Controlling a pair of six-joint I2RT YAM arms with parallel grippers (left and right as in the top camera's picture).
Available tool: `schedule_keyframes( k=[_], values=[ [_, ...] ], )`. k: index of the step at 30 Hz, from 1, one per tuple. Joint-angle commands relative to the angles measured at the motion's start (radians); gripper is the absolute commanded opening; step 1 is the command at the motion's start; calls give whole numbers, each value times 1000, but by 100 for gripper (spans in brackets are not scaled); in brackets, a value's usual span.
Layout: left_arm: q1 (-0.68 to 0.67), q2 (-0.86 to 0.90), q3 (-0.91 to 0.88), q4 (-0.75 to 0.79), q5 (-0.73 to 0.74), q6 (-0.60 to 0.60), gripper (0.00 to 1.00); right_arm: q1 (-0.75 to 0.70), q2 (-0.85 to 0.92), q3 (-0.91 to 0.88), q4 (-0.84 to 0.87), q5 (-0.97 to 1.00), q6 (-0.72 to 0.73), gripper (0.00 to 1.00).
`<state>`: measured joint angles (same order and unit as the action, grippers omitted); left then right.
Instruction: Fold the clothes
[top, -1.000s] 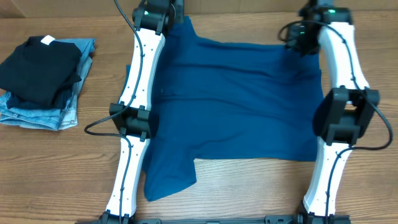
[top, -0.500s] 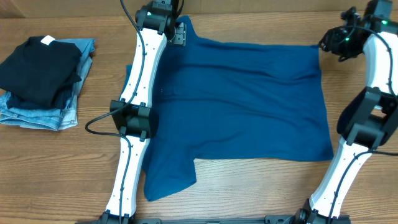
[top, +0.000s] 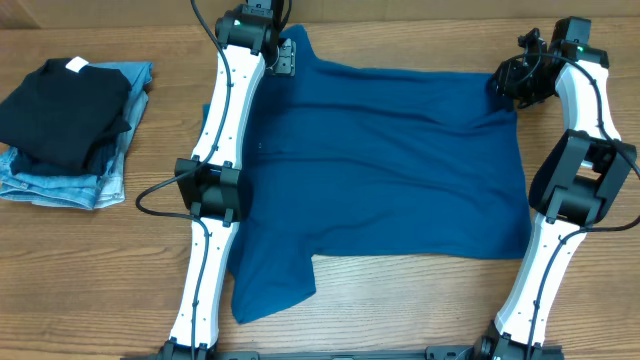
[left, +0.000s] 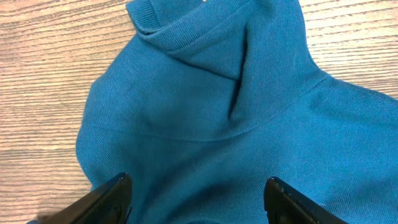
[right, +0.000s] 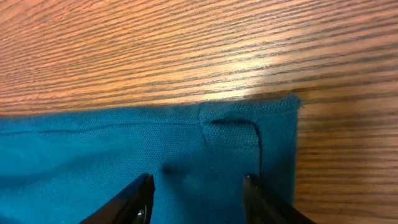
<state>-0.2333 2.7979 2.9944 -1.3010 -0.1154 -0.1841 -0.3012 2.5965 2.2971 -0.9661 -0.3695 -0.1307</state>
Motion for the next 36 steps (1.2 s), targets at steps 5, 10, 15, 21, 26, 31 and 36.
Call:
schedule_keyframes(
  k=[5, 10, 15, 21, 26, 31, 36],
  values=[
    [5, -11, -9, -4, 8, -10, 72, -8, 7, 32, 5, 100, 26, 55],
    [5, -11, -14, -8, 8, -11, 72, -7, 7, 30, 4, 91, 31, 56],
    [4, -11, -14, -7, 8, -11, 72, -6, 7, 30, 15, 11, 53, 48],
    [5, -11, -14, -4, 8, -11, 73, -6, 7, 17, 24, 9, 53, 43],
    [5, -11, -14, -3, 8, -10, 75, -6, 7, 17, 56, 8, 56, 29],
    [5, -11, -14, 4, 1, -10, 76, -6, 7, 17, 89, 13, 56, 37],
    [5, -11, -14, 5, 1, -10, 76, -9, 7, 16, 126, 36, 56, 54]
  ],
)
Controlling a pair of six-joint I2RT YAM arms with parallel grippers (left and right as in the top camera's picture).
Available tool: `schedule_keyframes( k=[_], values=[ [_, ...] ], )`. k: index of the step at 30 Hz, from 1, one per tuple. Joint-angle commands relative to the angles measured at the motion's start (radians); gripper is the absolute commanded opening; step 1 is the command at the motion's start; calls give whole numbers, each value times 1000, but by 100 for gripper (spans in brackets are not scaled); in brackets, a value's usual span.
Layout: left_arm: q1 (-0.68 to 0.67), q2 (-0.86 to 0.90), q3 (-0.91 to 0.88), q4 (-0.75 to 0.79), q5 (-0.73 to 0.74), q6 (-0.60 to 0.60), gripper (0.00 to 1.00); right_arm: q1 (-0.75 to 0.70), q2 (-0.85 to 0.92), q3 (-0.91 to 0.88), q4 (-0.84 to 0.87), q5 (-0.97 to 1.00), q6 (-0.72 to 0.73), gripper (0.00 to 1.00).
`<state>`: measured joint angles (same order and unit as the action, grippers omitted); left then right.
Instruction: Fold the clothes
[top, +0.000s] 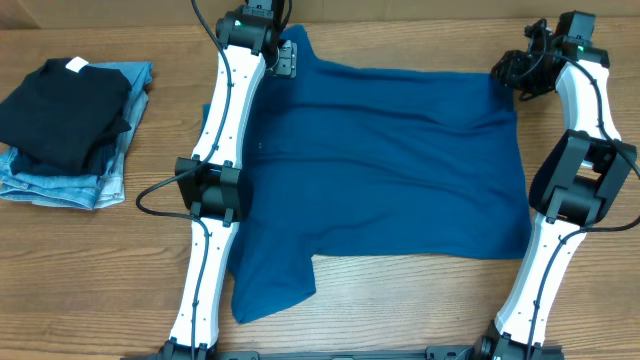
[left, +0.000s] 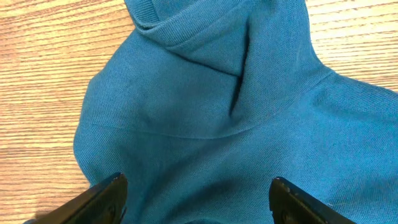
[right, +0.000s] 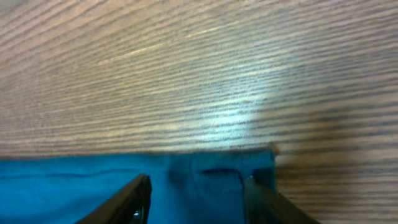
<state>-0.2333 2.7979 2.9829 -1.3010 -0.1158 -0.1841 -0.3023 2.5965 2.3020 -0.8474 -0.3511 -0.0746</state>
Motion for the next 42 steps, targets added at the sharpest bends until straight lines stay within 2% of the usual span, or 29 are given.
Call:
schedule_keyframes(
  k=[1, 20, 24, 27, 29, 34, 42],
  values=[
    [5, -11, -3, 5, 1, -10, 77, -6, 7, 9, 8, 21, 0, 54],
    [5, -11, -3, 11, 1, -10, 78, -5, 18, -72, 34, 16, 0, 48],
    [5, -11, -3, 13, 0, -10, 78, -6, 18, -62, 35, 16, 1, 15],
    [5, -11, -3, 19, 0, -2, 78, -6, 18, -50, 35, 17, 0, 12],
    [5, -11, -3, 19, 0, -2, 78, -6, 18, -41, 43, 17, 0, 4],
    [5, -11, -3, 19, 0, -2, 78, -6, 18, 37, 60, 43, 73, 4],
    [5, -11, -3, 19, -43, -2, 78, -6, 18, 80, 153, 44, 79, 4]
  ],
)
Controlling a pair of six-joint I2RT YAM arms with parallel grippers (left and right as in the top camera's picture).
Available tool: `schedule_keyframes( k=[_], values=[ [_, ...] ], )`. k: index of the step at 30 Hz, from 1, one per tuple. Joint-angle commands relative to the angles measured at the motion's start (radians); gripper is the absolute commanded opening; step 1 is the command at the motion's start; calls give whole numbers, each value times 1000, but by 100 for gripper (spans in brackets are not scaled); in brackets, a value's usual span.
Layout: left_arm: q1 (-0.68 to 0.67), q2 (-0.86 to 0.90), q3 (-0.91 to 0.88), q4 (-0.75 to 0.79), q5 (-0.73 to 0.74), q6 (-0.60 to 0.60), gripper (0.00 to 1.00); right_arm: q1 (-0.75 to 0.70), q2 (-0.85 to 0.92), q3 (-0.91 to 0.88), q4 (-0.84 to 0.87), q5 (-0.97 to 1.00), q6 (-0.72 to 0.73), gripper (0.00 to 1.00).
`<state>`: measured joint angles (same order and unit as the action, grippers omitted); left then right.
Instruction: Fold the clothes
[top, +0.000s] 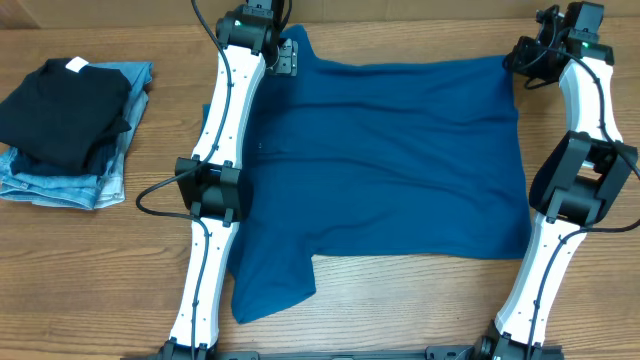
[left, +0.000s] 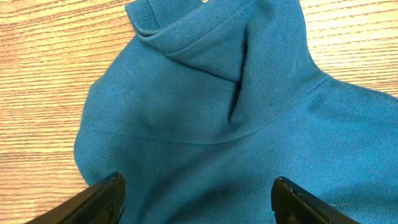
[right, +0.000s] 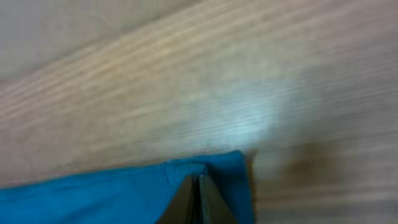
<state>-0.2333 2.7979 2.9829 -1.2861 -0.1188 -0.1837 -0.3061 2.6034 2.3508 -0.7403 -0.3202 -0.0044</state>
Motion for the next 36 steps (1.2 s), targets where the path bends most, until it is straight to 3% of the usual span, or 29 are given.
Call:
schedule_keyframes(
  k=[1, 8, 10, 11, 12, 14, 18, 21, 23, 24, 25, 26, 29, 36],
  values=[
    [5, -11, -3, 5, -46, -2, 78, -3, 11, 31, 63, 13, 9, 4],
    [5, -11, -3, 8, -49, 5, 79, -1, 11, 31, 165, 39, 9, 4],
    [5, -11, -3, 14, -49, 5, 82, -2, 11, 31, 175, 39, 10, 58],
    [5, -11, -3, 27, -49, 6, 85, -2, 11, 31, 187, 39, 9, 76],
    [5, -12, -3, 47, -48, 16, 87, -2, 11, 31, 196, 39, 9, 82],
    [5, -13, 2, 80, -48, 31, 87, -2, 10, 47, 189, 39, 10, 84],
    [5, -13, 18, 90, -37, 36, 88, 2, -15, 124, 39, 19, 8, 82],
    [5, -13, 18, 87, -37, 61, 86, 16, -52, 165, -91, 20, 9, 70],
    [5, -13, 18, 87, -14, 61, 76, 26, -81, 177, -204, 19, 9, 54],
    [5, -13, 17, 87, 18, 60, 64, 30, -87, 177, -243, 20, 9, 39],
    [5, -12, 16, 90, 40, 60, 48, 34, -89, 177, -306, 19, 9, 13],
    [5, -12, 16, 90, 49, 60, 33, 37, -89, 177, -359, 19, 9, 4],
    [5, -30, 31, 43, 58, 61, 5, 43, -96, 177, -480, 19, 9, 4],
    [8, -240, 117, -92, 56, -24, 4, 42, -194, 177, -681, 20, 10, 4]
  ],
)
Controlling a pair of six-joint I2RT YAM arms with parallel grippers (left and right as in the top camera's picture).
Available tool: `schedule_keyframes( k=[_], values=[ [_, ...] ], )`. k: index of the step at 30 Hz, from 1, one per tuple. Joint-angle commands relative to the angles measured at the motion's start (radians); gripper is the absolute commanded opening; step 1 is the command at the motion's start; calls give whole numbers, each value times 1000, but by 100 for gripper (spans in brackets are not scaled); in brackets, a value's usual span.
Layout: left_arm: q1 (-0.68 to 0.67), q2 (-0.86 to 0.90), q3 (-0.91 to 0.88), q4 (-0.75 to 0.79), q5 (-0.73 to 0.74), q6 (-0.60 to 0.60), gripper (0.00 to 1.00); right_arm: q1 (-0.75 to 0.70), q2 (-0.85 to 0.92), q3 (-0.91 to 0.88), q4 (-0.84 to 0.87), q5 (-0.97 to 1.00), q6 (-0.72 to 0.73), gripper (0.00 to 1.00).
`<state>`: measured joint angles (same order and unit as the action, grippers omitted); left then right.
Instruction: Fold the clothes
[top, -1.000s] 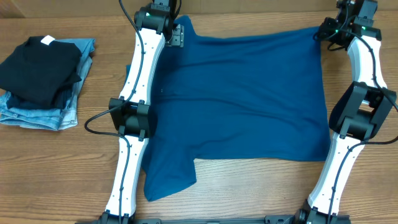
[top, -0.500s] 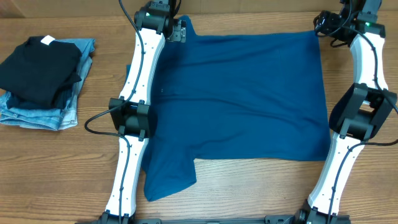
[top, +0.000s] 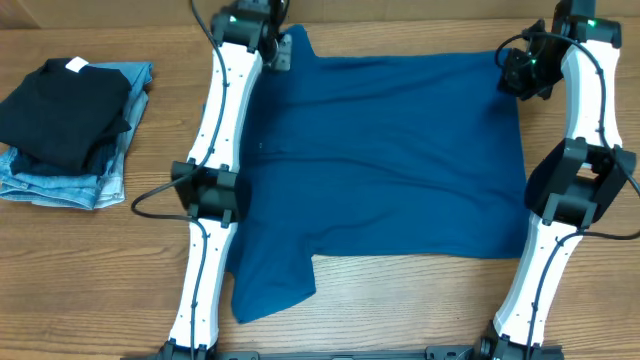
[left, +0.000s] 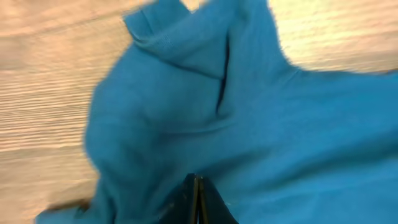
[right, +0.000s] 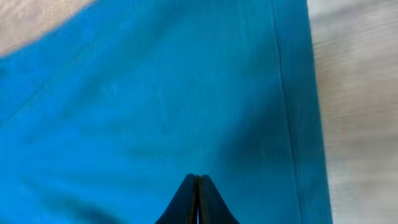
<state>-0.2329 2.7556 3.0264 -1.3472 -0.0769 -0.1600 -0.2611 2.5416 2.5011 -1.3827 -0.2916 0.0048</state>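
Note:
A blue shirt (top: 390, 160) lies spread flat across the wooden table (top: 400, 310), one sleeve pointing toward the near left. My left gripper (top: 272, 48) is at the shirt's far left end. In the left wrist view the gripper (left: 196, 182) is shut on the cloth just below the crumpled sleeve (left: 180, 62). My right gripper (top: 520, 72) is at the far right corner. In the right wrist view that gripper (right: 198, 180) is shut on the shirt, with the hem (right: 298, 112) running along its right side.
A stack of folded clothes (top: 70, 115), black on top of light denim, sits at the table's left edge. Both arms stretch from the near edge along the shirt's left and right sides.
My left gripper was open over the crumpled sleeve and is now shut on the cloth. My right gripper, still shut on the corner, has moved slightly toward the near side, over the shirt.
Both grippers first stood open over the shirt's far corners, and the far right corner sagged. The right gripper then sat nearer the far hem, and later was shut on that corner with the far edge straighter. Now both grippers are shut on the shirt.

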Motion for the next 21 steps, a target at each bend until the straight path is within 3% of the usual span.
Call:
schedule_keyframes(
  k=[1, 9, 15, 21],
  values=[
    [9, -234, 74, -52, 14, -55, 4, -3, -150, 27, -63, -8, 0, 4],
    [11, -512, 74, -340, -89, -185, 4, -3, -338, 27, -271, 44, 79, 4],
    [7, -681, 68, -343, 116, -120, 4, -3, -546, 16, -312, 130, 210, 4],
    [7, -920, -154, -343, 121, -110, 4, -2, -826, -187, -311, 135, 229, 4]
  ],
)
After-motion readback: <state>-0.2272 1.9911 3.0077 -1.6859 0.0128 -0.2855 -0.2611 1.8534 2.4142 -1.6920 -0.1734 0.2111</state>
